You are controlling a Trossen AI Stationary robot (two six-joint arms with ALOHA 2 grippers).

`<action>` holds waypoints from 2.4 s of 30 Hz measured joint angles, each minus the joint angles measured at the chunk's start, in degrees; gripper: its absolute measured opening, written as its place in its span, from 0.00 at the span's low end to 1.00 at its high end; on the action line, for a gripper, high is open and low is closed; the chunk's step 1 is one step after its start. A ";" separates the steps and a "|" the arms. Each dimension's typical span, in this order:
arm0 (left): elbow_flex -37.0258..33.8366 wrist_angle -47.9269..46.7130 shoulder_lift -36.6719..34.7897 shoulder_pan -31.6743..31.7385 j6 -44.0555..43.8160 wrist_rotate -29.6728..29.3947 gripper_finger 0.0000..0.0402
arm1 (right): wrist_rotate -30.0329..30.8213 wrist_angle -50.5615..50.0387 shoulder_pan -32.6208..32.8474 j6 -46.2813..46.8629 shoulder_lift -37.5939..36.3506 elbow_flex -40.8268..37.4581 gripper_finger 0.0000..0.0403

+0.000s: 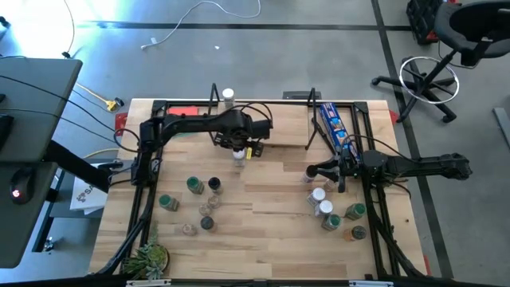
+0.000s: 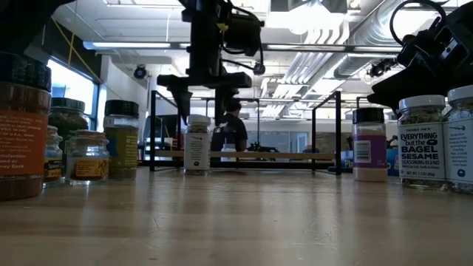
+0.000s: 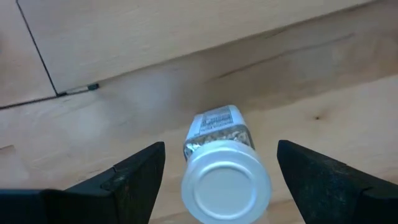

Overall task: Shelf spices
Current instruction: Put the white seasoning bottle on the shelf aligned with the other white seasoning bottle

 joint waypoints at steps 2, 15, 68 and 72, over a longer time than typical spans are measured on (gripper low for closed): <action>0.00 -0.14 0.01 0.12 0.02 0.98 0.76 | 0.00 0.00 0.00 0.00 0.00 0.00 0.27; 0.00 0.18 0.01 0.36 -0.28 1.93 0.65 | 0.00 0.00 -0.02 0.00 0.00 0.00 0.27; 17.97 -18.38 0.12 -0.84 41.62 5.53 0.50 | 0.00 0.00 -0.01 0.00 0.02 0.00 0.27; 20.42 -17.25 -0.86 1.10 51.65 5.63 0.50 | 0.00 0.01 -0.01 0.00 0.00 0.00 0.27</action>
